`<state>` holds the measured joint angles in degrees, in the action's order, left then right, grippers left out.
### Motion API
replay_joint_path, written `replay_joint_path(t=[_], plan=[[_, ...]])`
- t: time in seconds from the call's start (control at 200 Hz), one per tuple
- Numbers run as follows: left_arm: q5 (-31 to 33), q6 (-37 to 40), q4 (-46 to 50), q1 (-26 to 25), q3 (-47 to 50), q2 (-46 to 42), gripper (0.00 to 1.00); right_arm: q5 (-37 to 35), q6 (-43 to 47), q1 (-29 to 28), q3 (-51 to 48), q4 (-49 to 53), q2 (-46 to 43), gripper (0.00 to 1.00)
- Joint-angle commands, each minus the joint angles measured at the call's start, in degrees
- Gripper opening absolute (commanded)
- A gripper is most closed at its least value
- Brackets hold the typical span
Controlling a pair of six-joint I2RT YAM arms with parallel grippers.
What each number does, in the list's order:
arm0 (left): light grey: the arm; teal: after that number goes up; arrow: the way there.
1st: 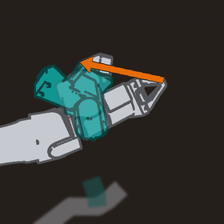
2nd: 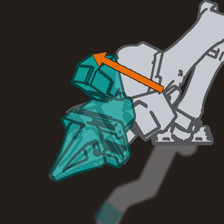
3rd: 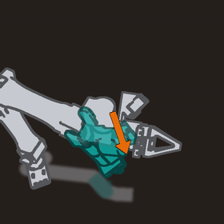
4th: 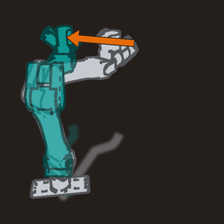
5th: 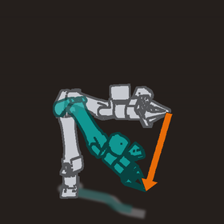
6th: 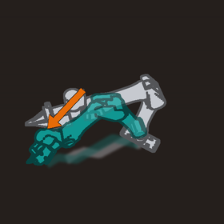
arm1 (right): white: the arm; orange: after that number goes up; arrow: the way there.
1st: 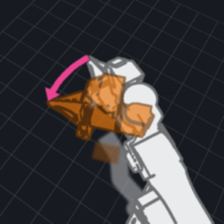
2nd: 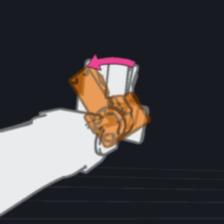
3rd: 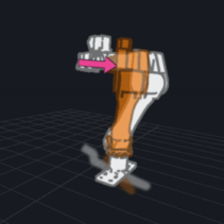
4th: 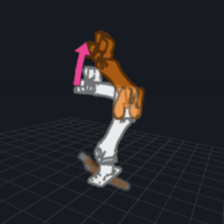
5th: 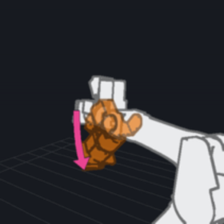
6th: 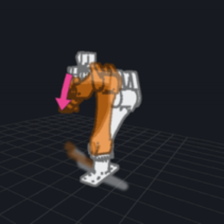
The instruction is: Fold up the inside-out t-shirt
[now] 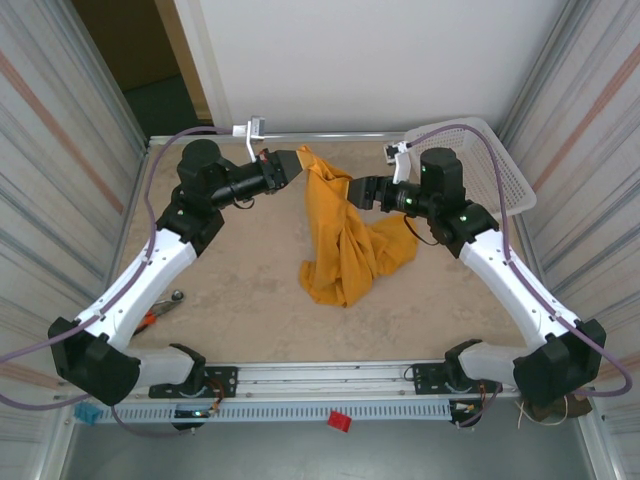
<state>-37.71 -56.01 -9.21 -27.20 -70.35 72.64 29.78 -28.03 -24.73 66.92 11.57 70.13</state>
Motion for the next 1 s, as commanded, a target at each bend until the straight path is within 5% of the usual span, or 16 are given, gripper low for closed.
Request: replay_joint_path(t=[0.0, 0.17, 0.381, 0.551, 0.631, 0.706, 0.992], plan=[[-0.43, 0.20, -1.25, 0.04, -0.71, -1.98, 0.00, 1.69, -1.45, 0.21, 0.13, -2.25, 0.13, 0.75], [-0.09, 0.18, -1.33, 0.02, -0.42, -1.83, 0.00, 7.72, -3.54, 0.23, 1.64, -5.55, 1.83, 0.61], [0.27, 0.42, -1.55, 0.13, -0.81, -1.32, 0.00, 10.75, -5.98, -0.19, 2.34, -8.21, 2.32, 0.00], [0.77, 2.27, 0.85, 1.32, -1.58, -0.86, 0.01, 10.57, -7.04, 2.09, 7.15, -8.23, 1.52, 0.00], [1.88, 5.21, 4.80, 3.85, -2.07, -0.83, 0.42, 11.69, -7.48, 3.39, 13.74, -7.38, 2.46, 0.00], [2.56, 8.27, 7.16, 6.57, -1.51, -1.39, 0.61, 11.73, -7.48, 3.77, 21.01, -5.89, 3.72, 0.00], [11.07, 19.07, 15.95, 5.44, 11.20, -8.15, 0.74, 3.12, -7.65, 3.97, 32.01, -0.65, 5.63, 0.00]])
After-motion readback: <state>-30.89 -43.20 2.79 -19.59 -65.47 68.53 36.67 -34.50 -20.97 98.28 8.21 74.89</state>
